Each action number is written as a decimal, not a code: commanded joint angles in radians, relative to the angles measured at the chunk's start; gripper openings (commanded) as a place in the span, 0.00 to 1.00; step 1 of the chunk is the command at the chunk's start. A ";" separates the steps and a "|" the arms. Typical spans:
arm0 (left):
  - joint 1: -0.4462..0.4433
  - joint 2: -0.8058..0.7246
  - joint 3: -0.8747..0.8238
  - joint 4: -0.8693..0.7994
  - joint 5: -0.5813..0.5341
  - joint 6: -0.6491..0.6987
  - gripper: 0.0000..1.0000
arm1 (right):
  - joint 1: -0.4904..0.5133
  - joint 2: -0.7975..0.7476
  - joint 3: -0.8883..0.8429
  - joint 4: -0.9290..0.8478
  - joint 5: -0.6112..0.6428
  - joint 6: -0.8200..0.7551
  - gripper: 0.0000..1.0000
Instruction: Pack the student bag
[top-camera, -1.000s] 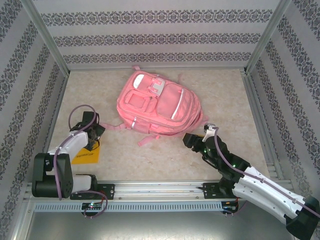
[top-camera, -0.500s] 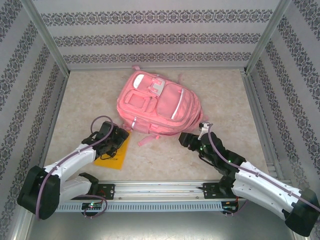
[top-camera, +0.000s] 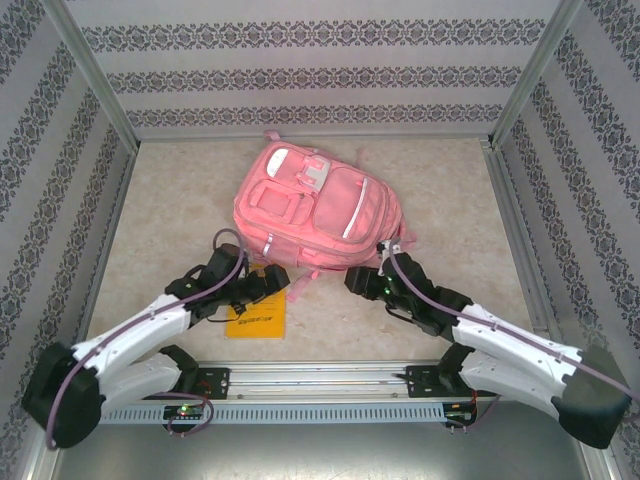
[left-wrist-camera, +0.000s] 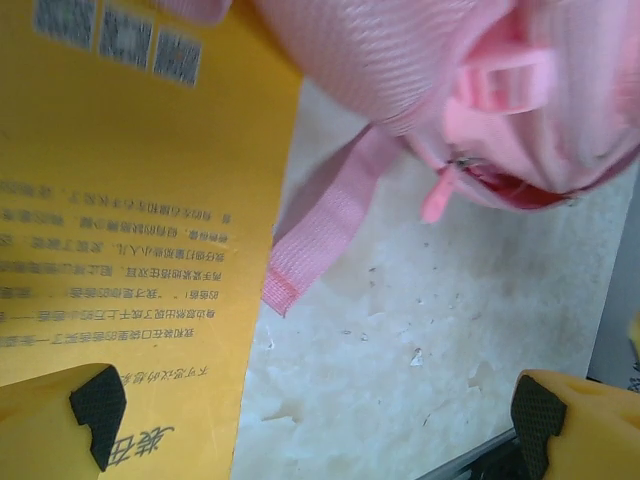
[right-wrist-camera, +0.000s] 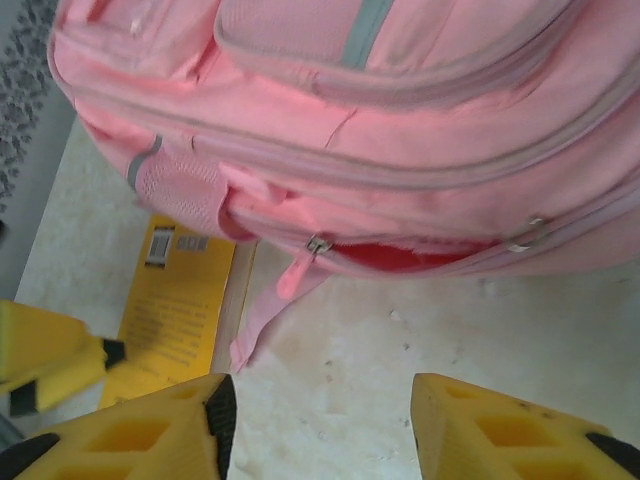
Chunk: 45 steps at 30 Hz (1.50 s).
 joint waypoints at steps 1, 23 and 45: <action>0.032 -0.030 0.066 -0.195 -0.149 0.151 1.00 | 0.026 0.100 0.061 0.044 -0.124 -0.040 0.44; 0.295 0.061 -0.143 0.063 0.093 0.093 0.86 | 0.113 0.670 0.321 0.278 -0.478 0.026 0.33; 0.172 -0.004 -0.313 0.202 0.278 0.000 0.66 | 0.070 0.761 0.326 0.083 -0.347 -0.023 0.46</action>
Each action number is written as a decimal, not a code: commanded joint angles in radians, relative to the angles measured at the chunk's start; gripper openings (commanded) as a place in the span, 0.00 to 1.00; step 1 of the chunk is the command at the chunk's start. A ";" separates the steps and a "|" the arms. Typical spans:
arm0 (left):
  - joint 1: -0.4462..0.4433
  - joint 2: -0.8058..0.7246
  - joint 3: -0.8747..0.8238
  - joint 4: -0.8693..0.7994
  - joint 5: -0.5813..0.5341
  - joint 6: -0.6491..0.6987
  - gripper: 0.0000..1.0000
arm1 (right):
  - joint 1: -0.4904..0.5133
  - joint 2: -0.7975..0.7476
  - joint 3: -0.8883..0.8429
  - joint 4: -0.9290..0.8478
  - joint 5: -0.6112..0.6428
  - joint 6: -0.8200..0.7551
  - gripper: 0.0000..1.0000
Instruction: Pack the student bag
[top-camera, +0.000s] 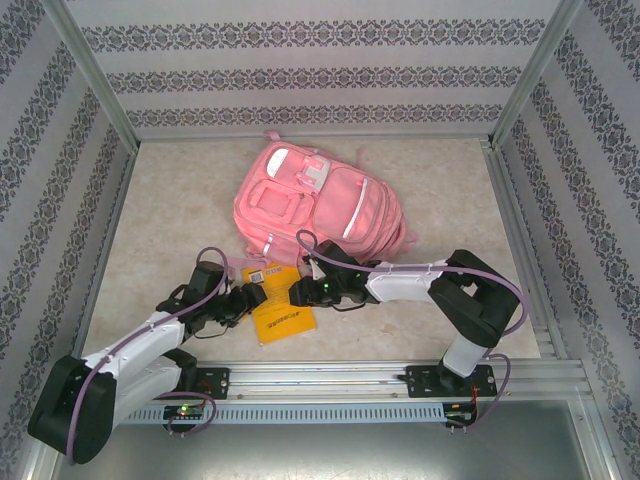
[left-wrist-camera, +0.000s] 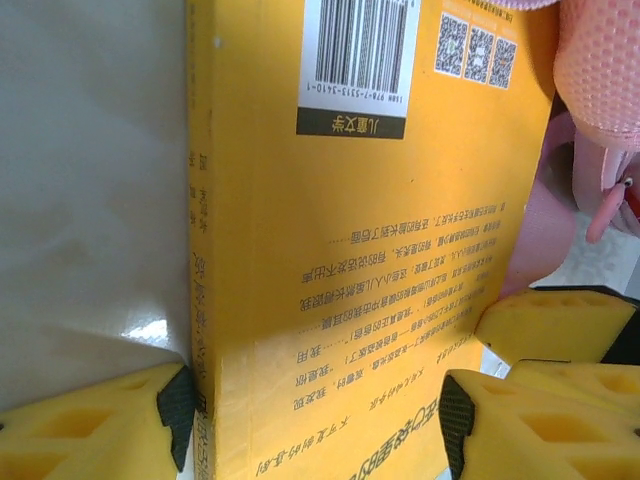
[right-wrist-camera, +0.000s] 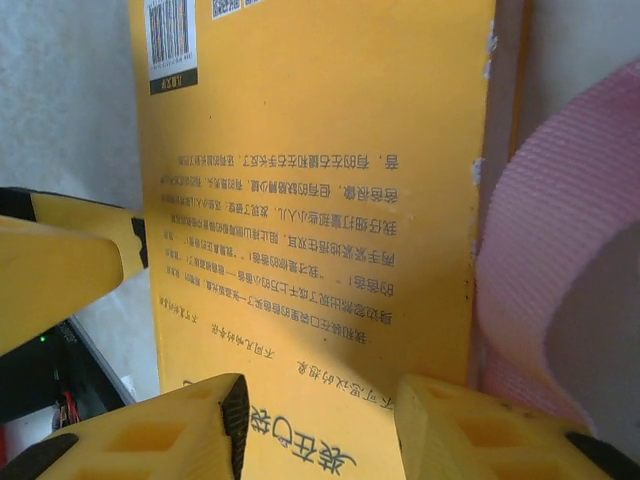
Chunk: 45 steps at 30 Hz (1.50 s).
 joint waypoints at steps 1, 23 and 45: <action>-0.028 0.018 -0.037 0.004 0.085 -0.003 0.66 | -0.014 -0.003 -0.007 -0.064 0.073 -0.029 0.46; -0.030 0.103 -0.053 0.088 0.091 0.050 0.65 | -0.051 0.000 -0.008 -0.075 -0.019 -0.067 0.44; -0.082 0.165 -0.061 0.179 0.102 0.026 0.63 | -0.022 -0.029 0.062 0.035 -0.247 0.071 0.46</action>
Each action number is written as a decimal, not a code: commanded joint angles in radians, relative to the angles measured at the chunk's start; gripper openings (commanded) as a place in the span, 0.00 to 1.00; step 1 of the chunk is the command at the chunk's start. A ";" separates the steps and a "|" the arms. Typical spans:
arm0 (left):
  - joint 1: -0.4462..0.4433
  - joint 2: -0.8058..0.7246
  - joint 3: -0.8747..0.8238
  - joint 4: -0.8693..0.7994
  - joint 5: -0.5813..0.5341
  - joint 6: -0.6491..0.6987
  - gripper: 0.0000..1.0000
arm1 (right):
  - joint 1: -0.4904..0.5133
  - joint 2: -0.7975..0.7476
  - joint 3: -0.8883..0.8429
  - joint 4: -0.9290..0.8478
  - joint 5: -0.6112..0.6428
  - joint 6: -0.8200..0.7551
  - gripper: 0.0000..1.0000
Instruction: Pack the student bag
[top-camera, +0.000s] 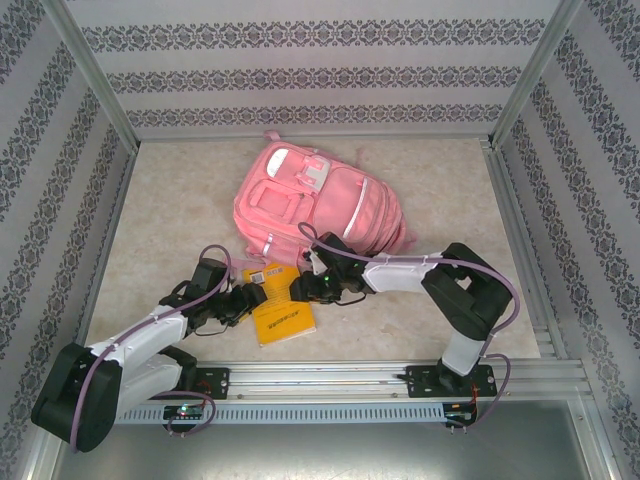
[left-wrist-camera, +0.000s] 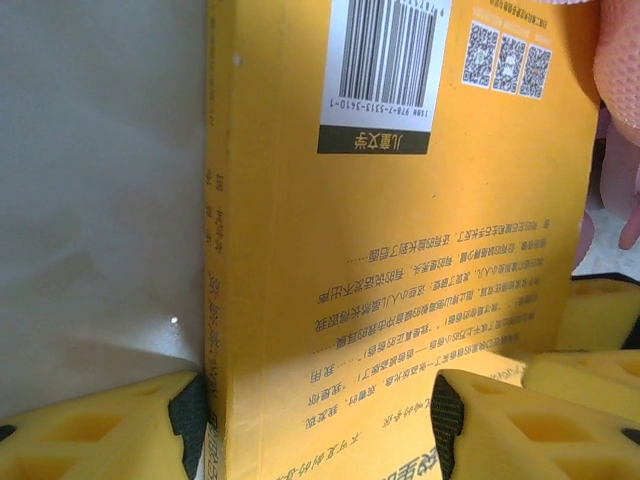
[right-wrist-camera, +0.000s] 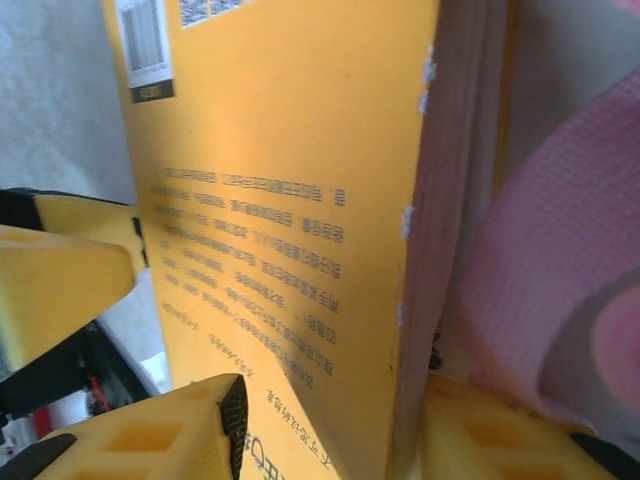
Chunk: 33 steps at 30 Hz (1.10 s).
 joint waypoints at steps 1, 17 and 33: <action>-0.080 0.071 -0.082 0.165 0.084 0.012 0.63 | 0.022 -0.080 -0.012 0.124 -0.127 0.069 0.45; -0.080 0.004 -0.082 0.110 0.072 0.011 0.62 | 0.030 0.032 -0.052 0.444 -0.216 0.294 0.47; -0.081 -0.020 -0.084 0.095 0.073 0.004 0.62 | 0.051 0.123 -0.007 0.399 -0.172 0.254 0.50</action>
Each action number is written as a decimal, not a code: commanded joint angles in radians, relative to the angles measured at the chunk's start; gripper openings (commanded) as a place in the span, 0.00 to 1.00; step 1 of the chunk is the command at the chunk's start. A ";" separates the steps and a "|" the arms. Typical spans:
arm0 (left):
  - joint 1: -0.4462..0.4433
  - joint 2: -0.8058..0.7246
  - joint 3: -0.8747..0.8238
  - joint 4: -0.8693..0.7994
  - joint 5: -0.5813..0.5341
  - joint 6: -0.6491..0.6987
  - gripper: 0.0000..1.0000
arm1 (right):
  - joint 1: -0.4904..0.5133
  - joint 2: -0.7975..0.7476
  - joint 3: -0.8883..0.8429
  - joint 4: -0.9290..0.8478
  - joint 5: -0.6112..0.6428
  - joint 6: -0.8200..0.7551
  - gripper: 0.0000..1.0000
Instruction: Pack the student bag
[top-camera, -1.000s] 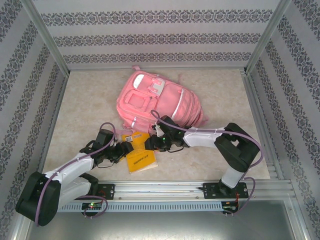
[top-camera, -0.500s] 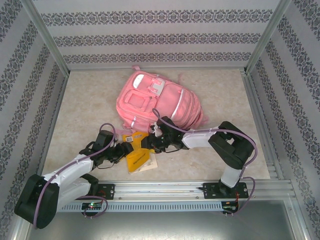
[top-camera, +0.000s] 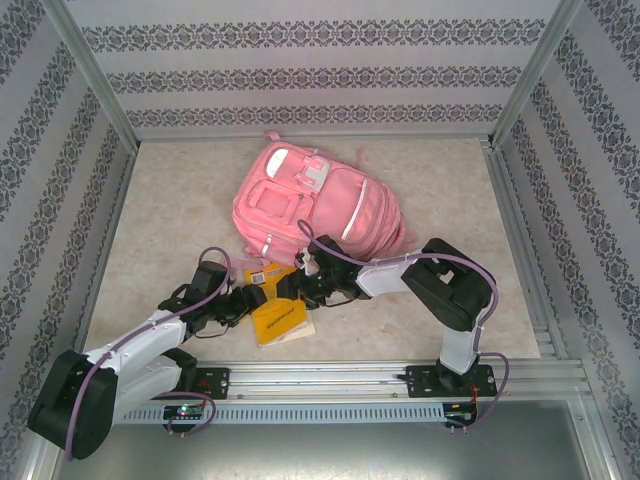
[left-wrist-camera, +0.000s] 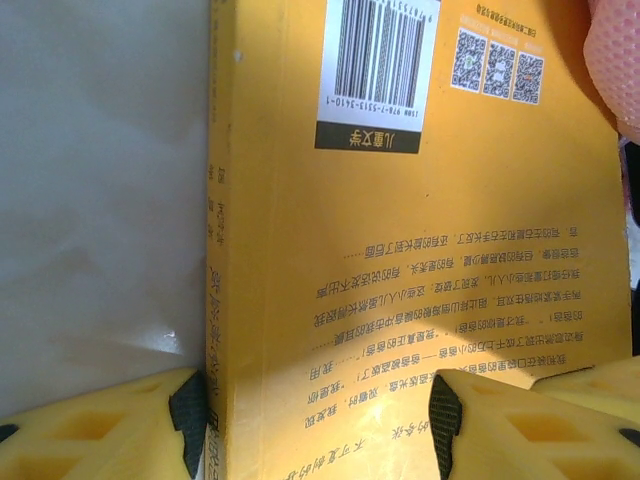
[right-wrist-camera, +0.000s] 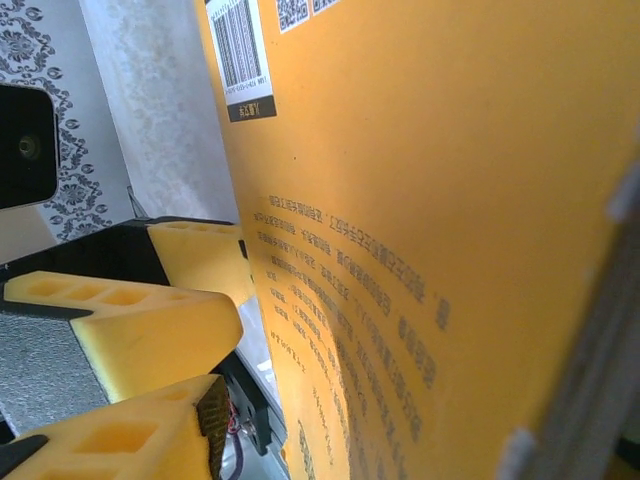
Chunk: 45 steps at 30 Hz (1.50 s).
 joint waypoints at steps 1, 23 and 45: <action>-0.060 0.014 -0.056 0.065 0.097 0.006 0.62 | 0.035 -0.013 0.021 0.053 -0.019 -0.024 0.47; 0.007 -0.352 0.216 -0.623 -0.218 0.086 0.85 | 0.006 -0.196 -0.027 0.168 -0.035 0.080 0.21; 0.082 -0.378 0.103 0.039 0.159 -0.239 0.36 | -0.050 -0.370 -0.046 0.139 -0.014 0.103 0.24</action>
